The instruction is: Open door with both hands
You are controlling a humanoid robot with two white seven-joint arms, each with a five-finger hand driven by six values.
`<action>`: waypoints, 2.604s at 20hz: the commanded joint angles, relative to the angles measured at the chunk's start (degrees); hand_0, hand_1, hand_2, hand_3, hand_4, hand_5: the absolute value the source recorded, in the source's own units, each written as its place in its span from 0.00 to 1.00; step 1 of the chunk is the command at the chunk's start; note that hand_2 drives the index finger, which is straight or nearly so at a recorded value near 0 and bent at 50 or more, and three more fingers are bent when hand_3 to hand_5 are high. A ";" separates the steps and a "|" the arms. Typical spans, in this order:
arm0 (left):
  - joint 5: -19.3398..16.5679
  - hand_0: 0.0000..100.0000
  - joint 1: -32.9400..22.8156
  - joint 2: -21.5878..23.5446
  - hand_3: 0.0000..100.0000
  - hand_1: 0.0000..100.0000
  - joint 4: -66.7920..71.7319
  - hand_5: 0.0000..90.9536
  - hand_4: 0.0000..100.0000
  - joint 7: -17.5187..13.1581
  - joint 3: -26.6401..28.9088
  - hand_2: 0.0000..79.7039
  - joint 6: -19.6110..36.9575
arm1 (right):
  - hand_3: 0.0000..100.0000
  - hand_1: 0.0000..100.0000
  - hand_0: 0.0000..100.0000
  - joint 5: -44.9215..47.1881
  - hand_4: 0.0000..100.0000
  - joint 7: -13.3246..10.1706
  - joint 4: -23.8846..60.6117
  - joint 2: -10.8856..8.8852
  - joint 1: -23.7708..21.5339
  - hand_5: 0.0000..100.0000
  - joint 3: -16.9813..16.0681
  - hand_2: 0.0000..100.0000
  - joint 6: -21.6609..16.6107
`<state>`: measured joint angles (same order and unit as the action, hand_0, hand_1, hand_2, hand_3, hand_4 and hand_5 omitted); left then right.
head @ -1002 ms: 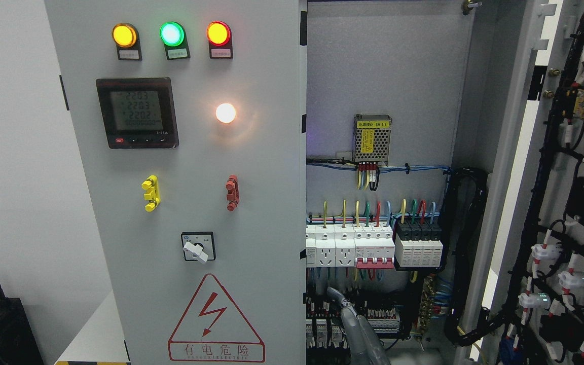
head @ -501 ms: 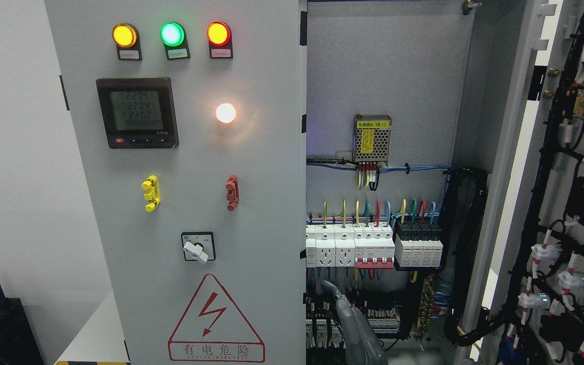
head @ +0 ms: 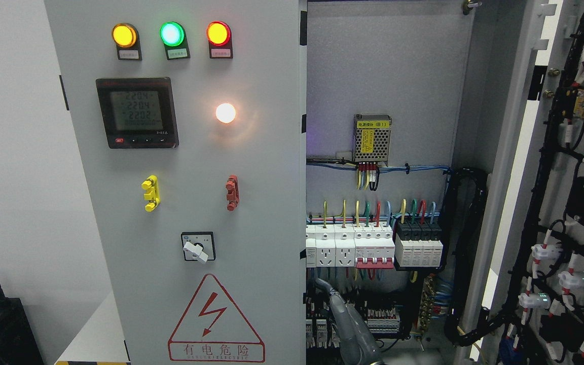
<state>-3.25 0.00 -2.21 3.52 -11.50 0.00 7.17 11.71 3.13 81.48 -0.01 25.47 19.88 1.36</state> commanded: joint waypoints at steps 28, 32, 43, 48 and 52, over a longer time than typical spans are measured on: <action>0.00 0.00 0.53 0.01 0.00 0.00 0.00 0.00 0.04 -0.01 0.44 0.00 0.04 | 0.00 0.00 0.00 4.55 0.00 2.05 -1.59 -0.69 3.54 0.00 1.92 0.00 1.80; 0.00 0.00 0.53 0.01 0.00 0.00 0.00 0.00 0.04 -0.01 0.44 0.00 0.04 | 0.00 0.00 0.00 4.63 0.00 2.14 -2.55 -0.69 3.98 0.00 1.92 0.00 1.80; 0.00 0.00 0.53 -0.08 0.00 0.00 0.00 0.00 0.04 -0.01 0.44 0.00 0.04 | 0.00 0.00 0.00 4.98 0.00 4.60 -4.49 -1.04 5.47 0.00 1.39 0.00 1.80; 0.00 0.00 0.53 0.01 0.00 0.00 0.00 0.00 0.04 -0.01 0.44 0.00 0.04 | 0.00 0.00 0.00 6.30 0.00 4.69 -4.67 -1.04 5.56 0.00 1.48 0.00 1.80; 0.00 0.00 0.53 -0.08 0.00 0.00 0.00 0.00 0.04 -0.01 0.44 0.00 0.04 | 0.00 0.00 0.00 6.30 0.00 5.39 -4.67 -1.04 6.00 0.00 1.30 0.00 1.80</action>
<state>-3.25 0.00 -2.21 3.52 -11.50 0.00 7.17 17.63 7.99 77.59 0.00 30.98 21.41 3.15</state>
